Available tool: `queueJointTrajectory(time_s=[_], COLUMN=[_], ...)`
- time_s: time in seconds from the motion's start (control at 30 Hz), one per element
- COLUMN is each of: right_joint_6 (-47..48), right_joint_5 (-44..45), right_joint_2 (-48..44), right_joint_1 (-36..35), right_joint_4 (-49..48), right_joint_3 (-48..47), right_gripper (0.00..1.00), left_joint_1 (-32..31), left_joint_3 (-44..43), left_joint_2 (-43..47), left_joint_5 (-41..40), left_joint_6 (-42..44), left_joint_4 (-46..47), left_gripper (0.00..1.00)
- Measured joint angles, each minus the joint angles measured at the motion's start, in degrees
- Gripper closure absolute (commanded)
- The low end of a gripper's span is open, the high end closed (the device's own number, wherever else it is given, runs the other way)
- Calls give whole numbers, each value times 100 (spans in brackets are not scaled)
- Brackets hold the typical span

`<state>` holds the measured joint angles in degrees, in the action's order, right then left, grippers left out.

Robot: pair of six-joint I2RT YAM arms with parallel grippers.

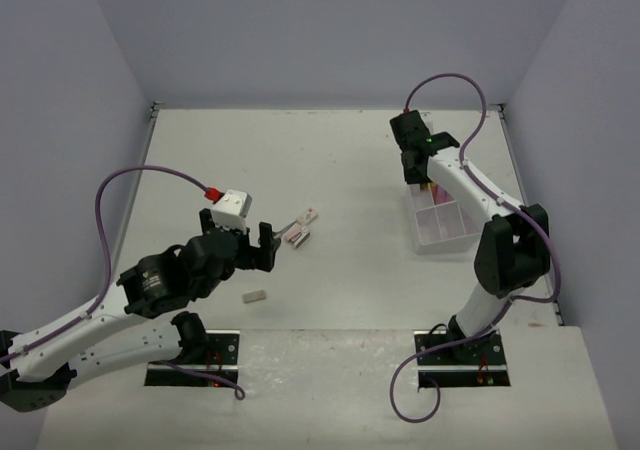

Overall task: Sort the stationery into containers
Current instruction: Place the stationery in the storage box, then pick up the pen from the center of the board.

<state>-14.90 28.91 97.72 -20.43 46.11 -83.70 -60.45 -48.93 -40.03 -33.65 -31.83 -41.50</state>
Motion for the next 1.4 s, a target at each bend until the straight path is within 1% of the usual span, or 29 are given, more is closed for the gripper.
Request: queueJointTrajectory(time_s=[0.07,0.17,0.2,0.23,0.27,0.3,0.43,0.63,0.7,0.77,0.83,0.93,1.0,1.07,1.13,1.2,1.3,1.4], right_joint_6=[0,-2,-2,-4,-4,-4,-4,-14,-31,-55,-90,-98,-90,-123,-173,-217,-254,-300], right_joint_5=[51,79,86,98,116,128,165,112,30,-32,-120,-436,-751,-911,-1049,-1218,-1387,-1334], right_joint_2=[173,430,499,542,571,580,579,571,500,294,-93,-922,-1666,-2359,-3047,-3564,-3941,-3810], right_joint_1=[-8,-17,-17,-17,-17,-17,-17,-57,-176,-457,-882,-1451,-1598,-1589,-1526,-1498,-1499,-1499], right_joint_4=[43,87,105,123,133,137,151,180,187,167,98,-151,-230,-356,-375,-448,-476,-465], right_joint_3=[0,0,0,0,0,0,-2,-17,-13,39,181,574,997,1397,1813,2142,2408,2422], right_gripper=[82,77,70,59,51,48,44,42,40,36,34,36,36,33,28,28,28,29], left_joint_1=[0,0,0,0,0,0,0,0,0,0,0,0,0,0,45,260,595,811], left_joint_3=[0,0,0,0,0,0,0,9,9,9,9,9,-5,-35,-201,-458,-715,-750], left_joint_2=[0,0,0,0,0,0,12,18,16,-7,-58,-226,-443,-758,-1318,-2123,-3352,-4001], left_joint_5=[0,2,3,3,4,5,24,31,30,28,17,6,43,61,-8,4,167,655], left_joint_6=[0,0,0,0,0,0,2,2,2,2,-2,-18,-48,-119,-211,-214,-75,332], left_joint_4=[15,24,26,27,27,28,30,31,32,31,28,16,8,2,-58,-61,213,492], left_gripper=[0,0,0,0,0,0,0,0,0,0,0,0,0,0,0,0,0,0])
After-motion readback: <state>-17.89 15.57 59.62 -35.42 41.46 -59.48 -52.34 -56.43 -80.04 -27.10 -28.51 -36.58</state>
